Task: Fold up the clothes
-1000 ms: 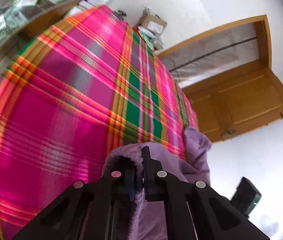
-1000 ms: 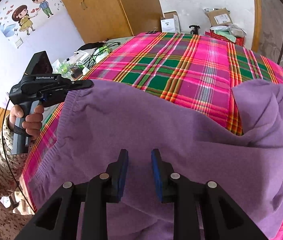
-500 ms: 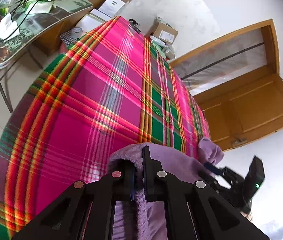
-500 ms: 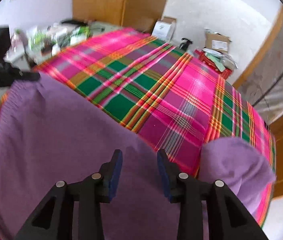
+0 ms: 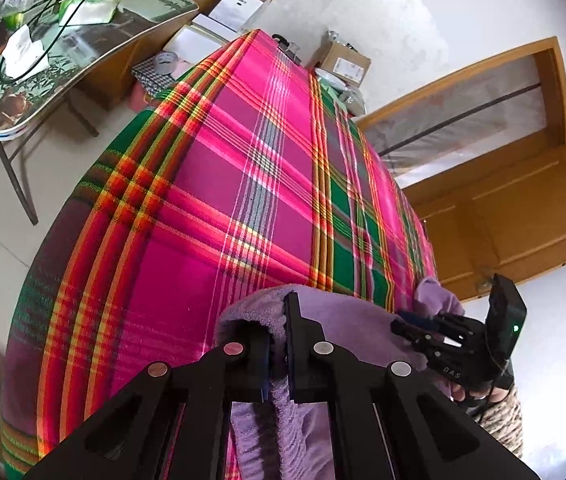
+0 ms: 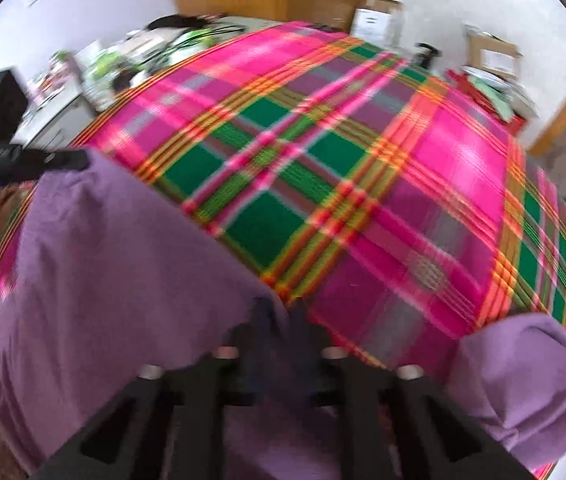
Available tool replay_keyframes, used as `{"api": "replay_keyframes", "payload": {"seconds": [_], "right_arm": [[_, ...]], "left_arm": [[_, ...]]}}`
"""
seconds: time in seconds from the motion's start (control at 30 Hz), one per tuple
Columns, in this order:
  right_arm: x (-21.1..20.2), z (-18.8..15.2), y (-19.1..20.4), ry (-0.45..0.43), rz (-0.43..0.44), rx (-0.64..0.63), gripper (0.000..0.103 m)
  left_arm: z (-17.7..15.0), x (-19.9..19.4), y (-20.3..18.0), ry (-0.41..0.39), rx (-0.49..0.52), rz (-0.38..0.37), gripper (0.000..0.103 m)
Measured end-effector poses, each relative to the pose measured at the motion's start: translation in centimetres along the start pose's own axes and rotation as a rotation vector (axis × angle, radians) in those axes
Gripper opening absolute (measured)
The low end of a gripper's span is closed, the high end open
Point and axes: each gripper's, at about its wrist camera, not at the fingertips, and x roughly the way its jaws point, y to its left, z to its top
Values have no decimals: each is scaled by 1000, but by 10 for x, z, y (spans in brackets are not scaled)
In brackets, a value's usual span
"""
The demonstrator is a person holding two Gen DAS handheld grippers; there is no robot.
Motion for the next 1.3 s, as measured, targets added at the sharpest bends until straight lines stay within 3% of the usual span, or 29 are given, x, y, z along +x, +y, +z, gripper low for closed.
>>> {"api": "replay_keyframes", "payload": {"seconds": [0.13, 0.3, 0.6, 0.77, 0.83, 0.9, 1.07, 1.17, 1.3], "right_arm": [[0, 4, 6, -12, -63, -26, 2], [-8, 20, -1, -112, -158, 50, 2], [20, 44, 0, -66, -284, 69, 3], [-2, 38, 11, -112, -320, 114, 5], [-21, 31, 18, -147, -322, 122, 11], [-40, 24, 24, -183, -318, 130, 15], [-80, -6, 51, -235, -270, 119, 17], [-95, -26, 83, -234, -209, 59, 18], [-111, -59, 130, -244, -98, -35, 18]], "left_arm": [[3, 2, 1, 5, 3, 9, 6], [11, 3, -1, -4, 19, 16, 6], [35, 16, -6, 7, 41, 41, 6], [32, 10, -7, 13, 60, 40, 6], [28, 2, -6, 12, 60, 30, 6], [23, -7, -6, 14, 55, 33, 17], [7, -33, -4, 7, 64, 38, 17], [-9, -48, 1, 12, 45, 28, 25], [-39, -65, 4, 34, 65, 34, 25]]}}
